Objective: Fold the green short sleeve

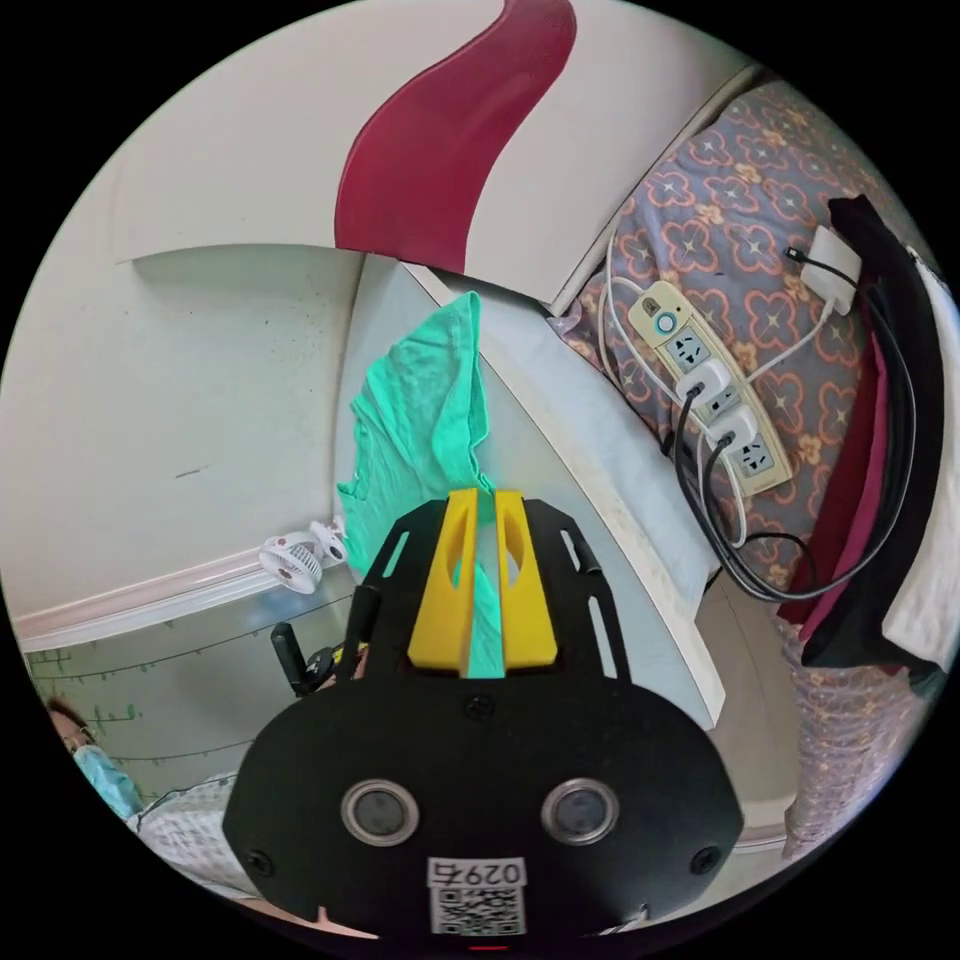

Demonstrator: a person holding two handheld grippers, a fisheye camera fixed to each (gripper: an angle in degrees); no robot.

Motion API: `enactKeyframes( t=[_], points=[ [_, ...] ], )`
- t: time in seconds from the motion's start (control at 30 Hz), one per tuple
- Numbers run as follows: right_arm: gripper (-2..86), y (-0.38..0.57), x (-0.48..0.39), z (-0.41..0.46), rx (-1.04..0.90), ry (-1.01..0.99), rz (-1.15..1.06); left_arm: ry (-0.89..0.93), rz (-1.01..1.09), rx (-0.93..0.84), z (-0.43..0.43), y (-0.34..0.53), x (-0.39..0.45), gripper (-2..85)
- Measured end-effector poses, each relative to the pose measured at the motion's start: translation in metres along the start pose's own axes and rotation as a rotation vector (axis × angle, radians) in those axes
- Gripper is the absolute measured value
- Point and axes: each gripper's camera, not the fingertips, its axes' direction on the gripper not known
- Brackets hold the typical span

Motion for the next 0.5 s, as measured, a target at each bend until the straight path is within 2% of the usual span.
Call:
enactKeyframes(
  t=[0.1, 0.23, 0.37, 0.5],
  points=[
    [0.4, -0.007, -0.006, -0.021, 0.033, 0.079, -0.033, 0.003, 0.113, 0.004, -0.006, -0.05, 0.024, -1.0],
    [1.8, -0.024, -0.01, -0.037, 0.06, -0.055, -0.086, 0.005, 0.254, -0.002, -0.009, -0.117, 0.06, -1.0],
    [9.0, -0.063, -0.018, -0.038, 0.096, -0.054, -0.047, -0.011, 0.364, -0.089, 0.015, -0.181, 0.1, -1.0],
    [11.1, -0.107, -0.032, -0.007, -0.036, 0.065, -0.037, -0.108, 0.38, -0.11, 0.037, -0.219, 0.117, -1.0]
  ],
)
